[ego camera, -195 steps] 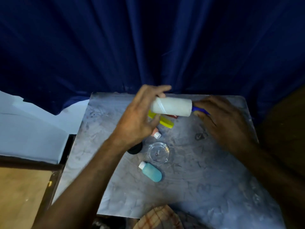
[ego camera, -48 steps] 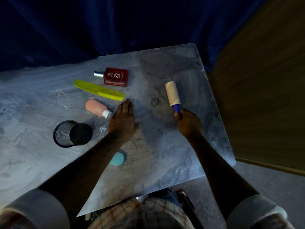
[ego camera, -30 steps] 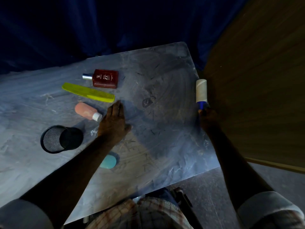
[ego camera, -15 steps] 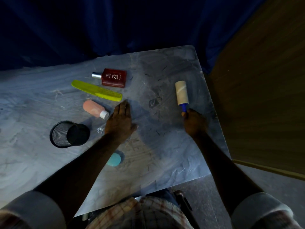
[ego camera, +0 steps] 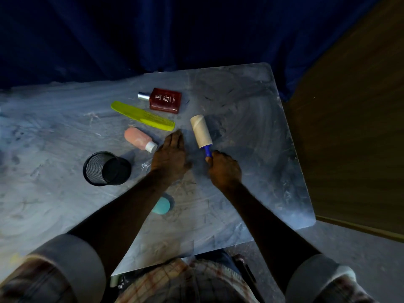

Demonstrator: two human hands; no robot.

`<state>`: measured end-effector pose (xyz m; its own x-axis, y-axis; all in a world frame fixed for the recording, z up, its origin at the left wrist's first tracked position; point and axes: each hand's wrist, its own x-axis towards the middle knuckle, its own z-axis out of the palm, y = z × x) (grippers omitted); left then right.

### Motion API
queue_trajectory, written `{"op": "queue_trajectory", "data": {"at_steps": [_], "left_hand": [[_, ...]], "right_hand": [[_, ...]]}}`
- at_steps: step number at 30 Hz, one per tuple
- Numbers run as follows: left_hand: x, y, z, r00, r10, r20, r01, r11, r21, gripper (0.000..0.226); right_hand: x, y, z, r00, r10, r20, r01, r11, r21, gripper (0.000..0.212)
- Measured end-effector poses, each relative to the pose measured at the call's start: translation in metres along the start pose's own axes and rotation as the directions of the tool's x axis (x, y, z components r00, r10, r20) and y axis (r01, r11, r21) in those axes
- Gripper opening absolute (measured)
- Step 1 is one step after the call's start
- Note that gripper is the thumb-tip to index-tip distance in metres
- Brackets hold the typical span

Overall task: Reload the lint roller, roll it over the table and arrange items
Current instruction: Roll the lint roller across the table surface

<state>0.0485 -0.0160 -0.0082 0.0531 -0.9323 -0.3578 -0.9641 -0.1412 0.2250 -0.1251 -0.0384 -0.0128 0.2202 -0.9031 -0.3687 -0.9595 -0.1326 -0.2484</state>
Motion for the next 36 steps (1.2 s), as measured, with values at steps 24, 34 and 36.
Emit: {"op": "queue_trajectory", "data": {"at_steps": [24,34,36], "left_hand": [[-0.003,-0.003,0.003,1.000,-0.020,0.014,0.021,0.999,-0.041,0.102],[-0.001,-0.003,0.007,0.999,-0.030,0.026,0.031,0.999,-0.043,0.105],[0.000,-0.004,0.008,0.999,-0.031,0.021,0.032,0.999,-0.037,0.106]], "right_hand": [[0.015,0.067,-0.021,0.976,0.207,-0.070,-0.200,0.975,0.097,0.035],[0.011,0.144,-0.036,0.925,0.366,-0.105,-0.342,0.920,0.189,0.036],[0.007,0.157,-0.038,0.919,0.374,-0.128,-0.344,0.916,0.207,0.036]]}}
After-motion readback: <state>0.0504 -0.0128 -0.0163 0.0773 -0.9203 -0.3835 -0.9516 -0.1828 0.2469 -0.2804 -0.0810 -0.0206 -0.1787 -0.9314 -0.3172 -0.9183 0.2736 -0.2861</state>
